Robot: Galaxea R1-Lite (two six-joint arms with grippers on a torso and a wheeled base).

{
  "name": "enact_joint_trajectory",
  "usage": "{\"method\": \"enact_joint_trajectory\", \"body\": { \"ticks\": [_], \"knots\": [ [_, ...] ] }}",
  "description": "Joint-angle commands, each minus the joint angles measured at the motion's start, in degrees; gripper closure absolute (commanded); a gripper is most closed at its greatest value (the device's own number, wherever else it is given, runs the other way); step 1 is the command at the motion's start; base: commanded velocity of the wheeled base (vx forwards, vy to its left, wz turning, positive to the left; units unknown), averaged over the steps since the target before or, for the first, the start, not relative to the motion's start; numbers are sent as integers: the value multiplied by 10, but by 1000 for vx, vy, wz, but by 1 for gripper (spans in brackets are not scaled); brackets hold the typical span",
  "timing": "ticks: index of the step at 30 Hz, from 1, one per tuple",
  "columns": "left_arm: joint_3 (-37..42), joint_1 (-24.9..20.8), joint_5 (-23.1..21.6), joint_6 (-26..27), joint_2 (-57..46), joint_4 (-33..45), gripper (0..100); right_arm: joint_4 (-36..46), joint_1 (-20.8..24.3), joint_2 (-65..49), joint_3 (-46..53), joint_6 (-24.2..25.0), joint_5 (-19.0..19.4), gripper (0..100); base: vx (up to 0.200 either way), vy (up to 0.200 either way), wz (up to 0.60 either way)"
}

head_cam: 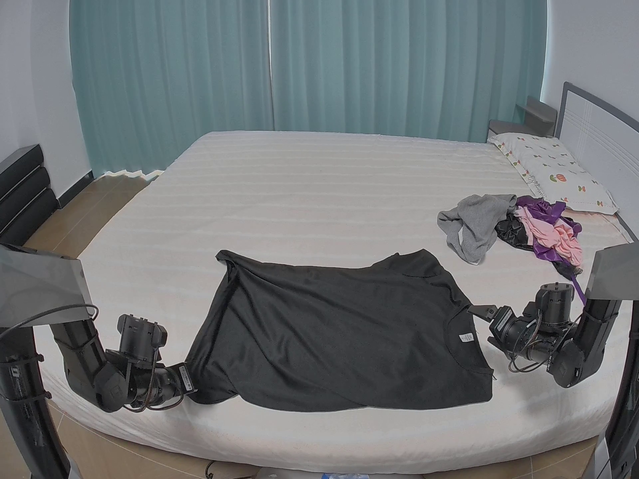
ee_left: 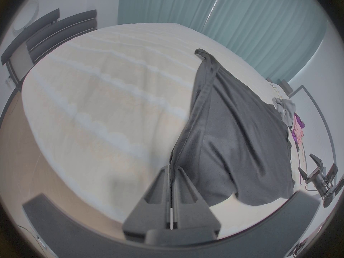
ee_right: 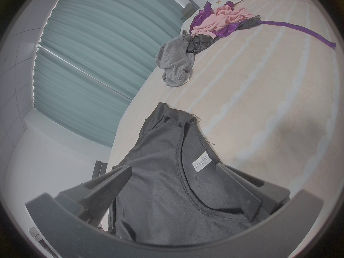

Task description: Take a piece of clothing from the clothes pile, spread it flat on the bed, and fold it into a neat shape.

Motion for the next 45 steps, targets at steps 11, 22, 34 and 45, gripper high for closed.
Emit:
{"method": "enact_joint_trajectory", "body": {
  "ticks": [11,22,34,45],
  "knots": [
    [64,15,17,-71,-8,-33,100,-2,5,1,7,-1,0,0,0,0,0],
    [90,20,12,-91,-16,-38,100,-2,0,-1,8,-3,-1,0,0,0,0],
    [148,37,6,-90,-49,-60,100,1,-2,2,10,-11,-3,0,0,0,0],
    [164,76,-24,-90,-60,-60,100,-1,-37,-9,80,-105,-1,0,0,0,0]
  ]
}}
